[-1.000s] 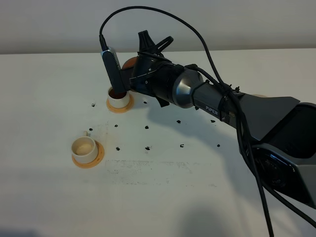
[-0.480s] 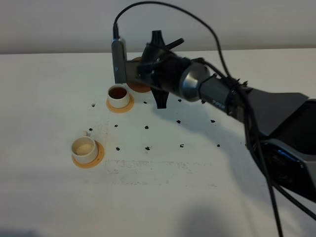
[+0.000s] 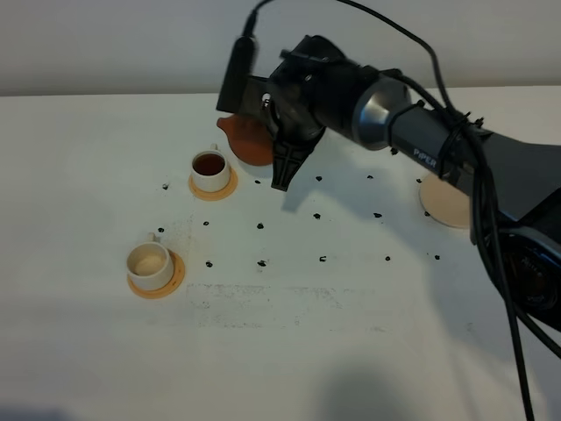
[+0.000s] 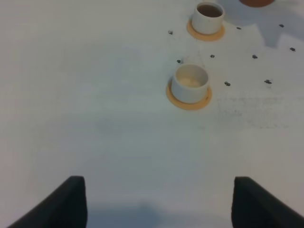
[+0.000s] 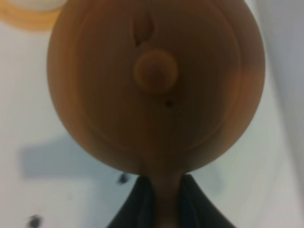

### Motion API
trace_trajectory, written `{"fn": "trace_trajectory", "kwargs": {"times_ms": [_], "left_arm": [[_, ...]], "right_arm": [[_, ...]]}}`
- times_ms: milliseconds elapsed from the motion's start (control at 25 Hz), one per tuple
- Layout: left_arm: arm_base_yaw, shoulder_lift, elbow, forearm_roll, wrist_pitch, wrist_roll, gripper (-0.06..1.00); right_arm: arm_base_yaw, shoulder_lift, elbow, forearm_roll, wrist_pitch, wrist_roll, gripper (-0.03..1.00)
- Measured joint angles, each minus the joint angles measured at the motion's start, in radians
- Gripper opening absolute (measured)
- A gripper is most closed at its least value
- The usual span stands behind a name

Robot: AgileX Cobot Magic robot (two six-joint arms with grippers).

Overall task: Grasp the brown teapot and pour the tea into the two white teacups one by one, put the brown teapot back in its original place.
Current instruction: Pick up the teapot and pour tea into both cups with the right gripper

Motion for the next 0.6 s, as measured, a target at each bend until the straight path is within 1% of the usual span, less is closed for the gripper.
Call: {"fn": "trace_trajectory", "kwargs": {"times_ms": [120, 280, 600], "left_arm": [[0.000, 0.000, 0.000, 0.000, 0.000, 0.000, 0.61], [0.000, 0.000, 0.000, 0.000, 0.000, 0.000, 0.61], [0.000, 0.000, 0.000, 0.000, 0.000, 0.000, 0.61]], "right_arm": [[-0.017, 0.000, 0.000, 0.058, 0.013, 0.013, 0.13], [-0.034, 0.000, 0.000, 0.083, 0.019, 0.058, 0.13], [-0.075, 0.047, 0.000, 0.147, 0.034, 0.080, 0.13]]}}
